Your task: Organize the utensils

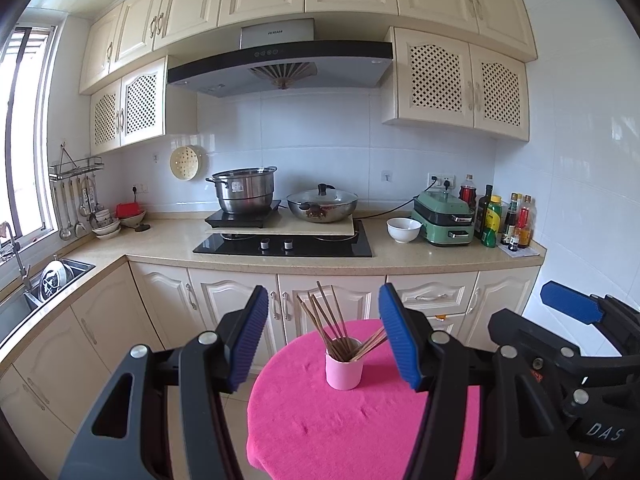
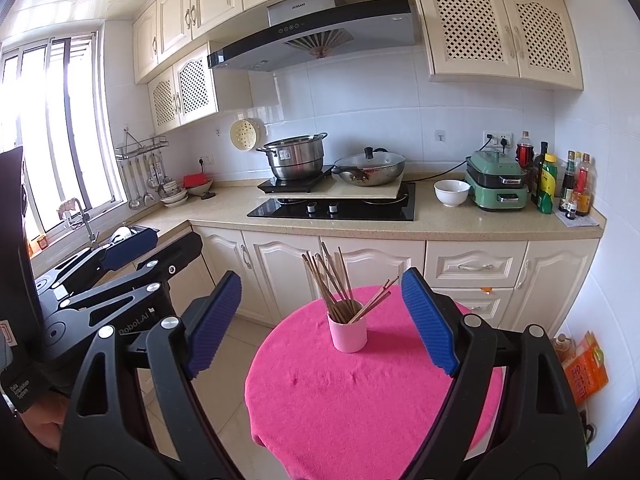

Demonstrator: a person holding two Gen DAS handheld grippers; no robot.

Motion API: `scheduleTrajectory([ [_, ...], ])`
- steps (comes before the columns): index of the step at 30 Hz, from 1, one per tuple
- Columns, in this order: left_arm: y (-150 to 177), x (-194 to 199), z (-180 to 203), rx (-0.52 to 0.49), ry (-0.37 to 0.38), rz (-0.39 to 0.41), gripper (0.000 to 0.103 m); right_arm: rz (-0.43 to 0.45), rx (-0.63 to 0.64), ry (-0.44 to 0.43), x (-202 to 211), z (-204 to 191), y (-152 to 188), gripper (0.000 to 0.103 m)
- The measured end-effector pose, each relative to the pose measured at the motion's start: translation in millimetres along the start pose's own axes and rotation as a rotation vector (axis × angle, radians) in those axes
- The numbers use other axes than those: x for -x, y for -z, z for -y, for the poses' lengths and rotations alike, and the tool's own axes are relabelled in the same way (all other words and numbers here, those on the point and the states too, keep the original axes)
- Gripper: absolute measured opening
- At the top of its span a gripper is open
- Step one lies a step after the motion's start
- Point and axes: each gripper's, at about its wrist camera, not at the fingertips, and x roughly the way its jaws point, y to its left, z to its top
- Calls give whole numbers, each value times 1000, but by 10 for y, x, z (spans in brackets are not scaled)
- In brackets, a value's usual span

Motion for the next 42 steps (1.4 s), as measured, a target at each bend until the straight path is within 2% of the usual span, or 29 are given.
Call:
scheduleTrajectory([
  [27, 46, -306, -27, -3, 3, -30, 57, -19, -30, 5, -253, 96, 61, 81],
  [42, 167, -908, 12, -3, -5, -96, 57, -71, -66, 4, -746, 380, 108, 81],
])
